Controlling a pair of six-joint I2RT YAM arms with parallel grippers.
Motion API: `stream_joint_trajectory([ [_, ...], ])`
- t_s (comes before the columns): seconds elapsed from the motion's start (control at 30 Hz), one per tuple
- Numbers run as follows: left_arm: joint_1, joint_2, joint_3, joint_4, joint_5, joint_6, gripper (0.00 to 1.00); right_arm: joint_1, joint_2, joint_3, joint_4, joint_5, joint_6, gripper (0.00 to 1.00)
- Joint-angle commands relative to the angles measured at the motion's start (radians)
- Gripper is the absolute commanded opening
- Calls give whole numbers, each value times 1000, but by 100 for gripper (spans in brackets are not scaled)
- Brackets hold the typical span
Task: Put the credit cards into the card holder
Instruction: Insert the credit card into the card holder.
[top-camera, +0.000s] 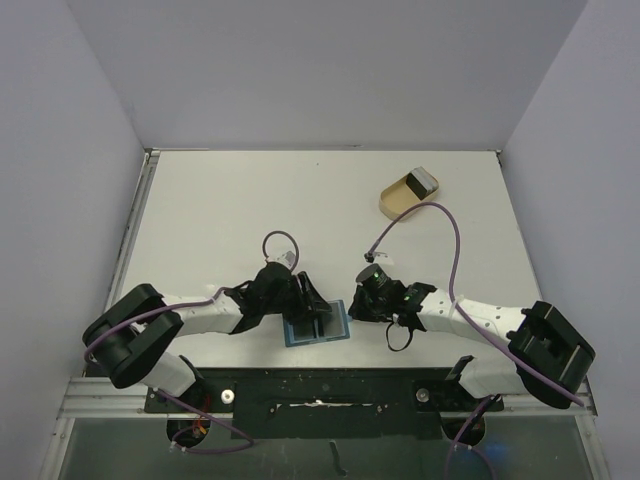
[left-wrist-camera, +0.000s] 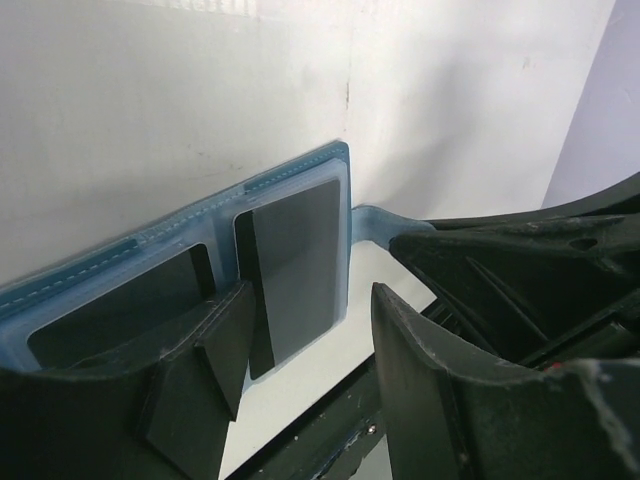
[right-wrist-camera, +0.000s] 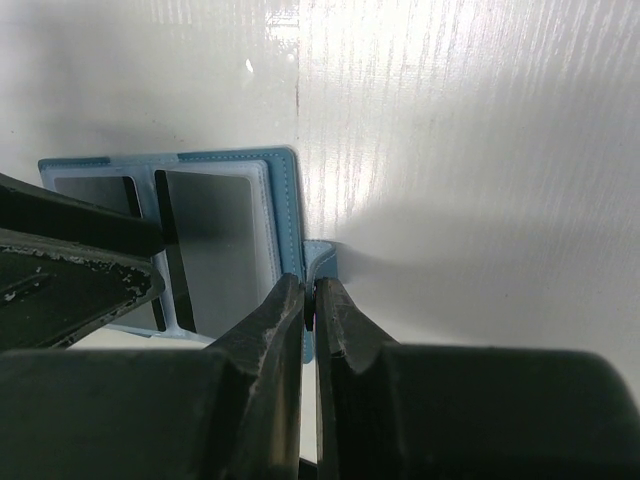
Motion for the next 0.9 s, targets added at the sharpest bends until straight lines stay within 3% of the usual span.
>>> stream_joint_trajectory([
  [0.0,-21,3,24,108,27,-30,48,11,-30,-2,29,30,15,0],
  [0.27,-43,13,32,140,29,-55,47,14,-35,-4,26,38,20,0],
  [0.53,-43,-101,119,-167,-64,29,48,14,-59,-15,20,48,26,0],
  [0.87,-48,-121,82,-211,-66,15,48,16,-63,-13,17,50,29,0],
])
